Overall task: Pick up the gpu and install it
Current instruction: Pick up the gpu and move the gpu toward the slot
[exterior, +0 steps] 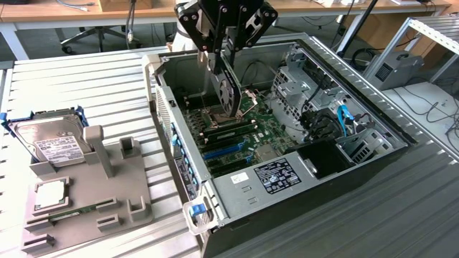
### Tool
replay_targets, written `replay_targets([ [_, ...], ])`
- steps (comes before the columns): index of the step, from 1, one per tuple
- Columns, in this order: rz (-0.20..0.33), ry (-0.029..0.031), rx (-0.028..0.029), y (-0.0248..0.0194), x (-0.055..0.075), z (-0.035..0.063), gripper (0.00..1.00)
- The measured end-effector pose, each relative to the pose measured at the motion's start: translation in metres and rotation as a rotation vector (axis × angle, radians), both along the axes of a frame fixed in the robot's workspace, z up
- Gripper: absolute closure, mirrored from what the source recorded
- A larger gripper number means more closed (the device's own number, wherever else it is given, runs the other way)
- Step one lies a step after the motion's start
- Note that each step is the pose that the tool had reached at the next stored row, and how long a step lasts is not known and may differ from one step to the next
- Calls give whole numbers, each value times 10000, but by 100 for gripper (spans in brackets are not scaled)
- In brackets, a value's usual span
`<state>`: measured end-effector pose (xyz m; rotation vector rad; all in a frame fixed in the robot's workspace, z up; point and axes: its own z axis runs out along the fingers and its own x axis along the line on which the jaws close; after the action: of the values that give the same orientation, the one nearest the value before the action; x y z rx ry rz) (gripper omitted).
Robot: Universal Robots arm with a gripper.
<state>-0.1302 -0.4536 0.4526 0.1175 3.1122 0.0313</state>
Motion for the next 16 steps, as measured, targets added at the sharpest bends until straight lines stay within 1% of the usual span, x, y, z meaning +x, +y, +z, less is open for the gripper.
replay_targets([
  [10, 0, 1, -1, 2, 20, -92, 74],
  [16, 0, 0, 0, 3, 32, -130, 74],
])
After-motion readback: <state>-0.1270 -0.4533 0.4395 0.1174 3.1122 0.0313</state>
